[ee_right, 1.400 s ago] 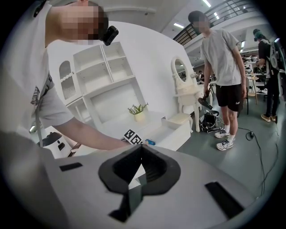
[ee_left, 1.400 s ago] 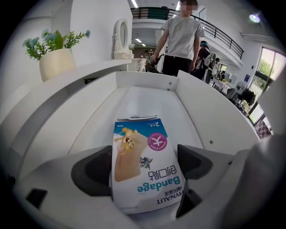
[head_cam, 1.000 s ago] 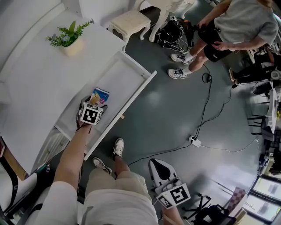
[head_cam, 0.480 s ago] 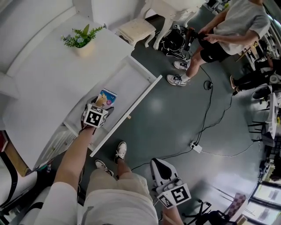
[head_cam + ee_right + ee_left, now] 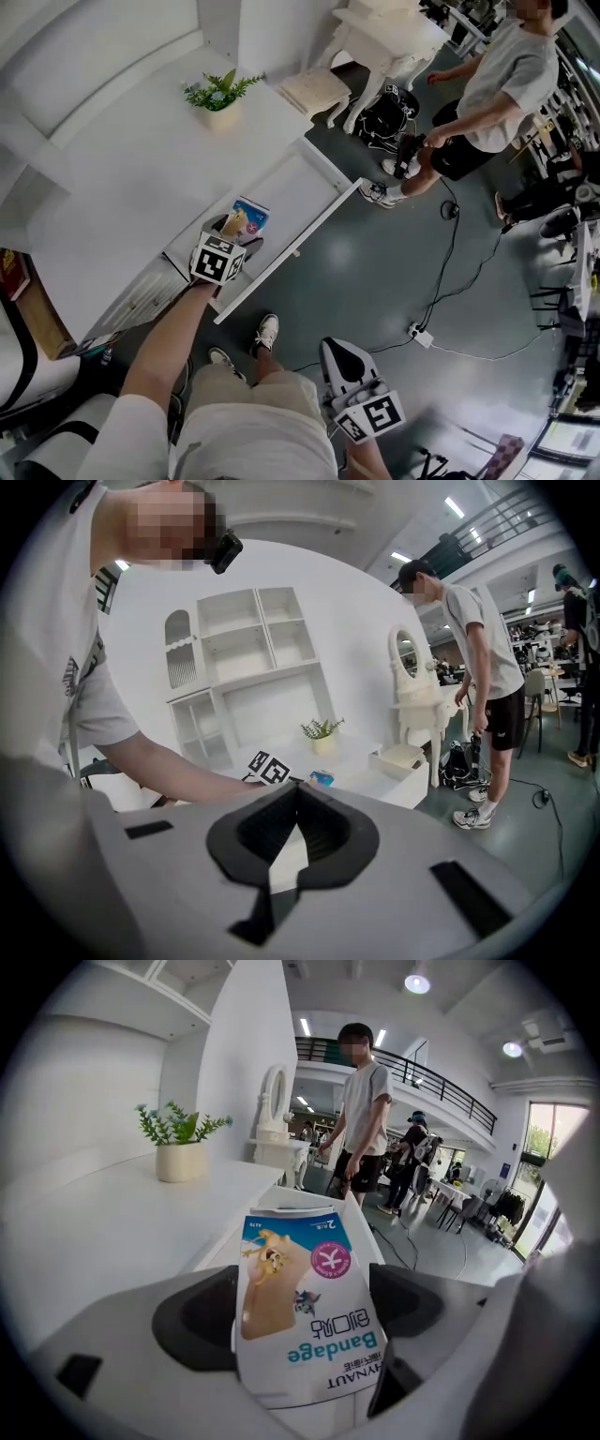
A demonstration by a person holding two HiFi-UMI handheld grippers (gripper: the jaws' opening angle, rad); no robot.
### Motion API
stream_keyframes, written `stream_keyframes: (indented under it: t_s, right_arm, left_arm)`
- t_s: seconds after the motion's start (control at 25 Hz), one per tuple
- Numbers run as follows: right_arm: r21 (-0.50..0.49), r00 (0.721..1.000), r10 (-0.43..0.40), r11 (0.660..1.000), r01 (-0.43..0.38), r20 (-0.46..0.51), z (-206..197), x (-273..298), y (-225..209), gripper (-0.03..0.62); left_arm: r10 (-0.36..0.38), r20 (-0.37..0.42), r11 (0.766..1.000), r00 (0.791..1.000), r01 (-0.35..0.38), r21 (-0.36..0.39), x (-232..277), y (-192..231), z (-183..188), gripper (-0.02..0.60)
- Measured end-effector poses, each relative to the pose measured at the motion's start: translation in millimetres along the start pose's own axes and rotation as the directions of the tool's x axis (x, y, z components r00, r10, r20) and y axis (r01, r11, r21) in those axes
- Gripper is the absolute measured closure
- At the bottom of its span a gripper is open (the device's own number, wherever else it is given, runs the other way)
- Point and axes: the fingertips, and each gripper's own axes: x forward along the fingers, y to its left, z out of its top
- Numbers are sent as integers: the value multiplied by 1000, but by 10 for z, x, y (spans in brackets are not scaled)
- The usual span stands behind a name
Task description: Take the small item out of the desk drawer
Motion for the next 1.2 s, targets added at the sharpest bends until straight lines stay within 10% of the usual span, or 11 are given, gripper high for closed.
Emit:
stream_keyframes:
  t_s: [0.64,1.2]
  right_arm:
    - [-118,992,107,988,-99,68,288,-96,871,585]
    - [-212,978,147,971,-114,148,707,-93,1197,585]
  left_arm:
    - [68,256,993,964,-41,-110,-1421,58,330,138]
    - [148,517,988,843,-103,-116,-2879,166,870,138]
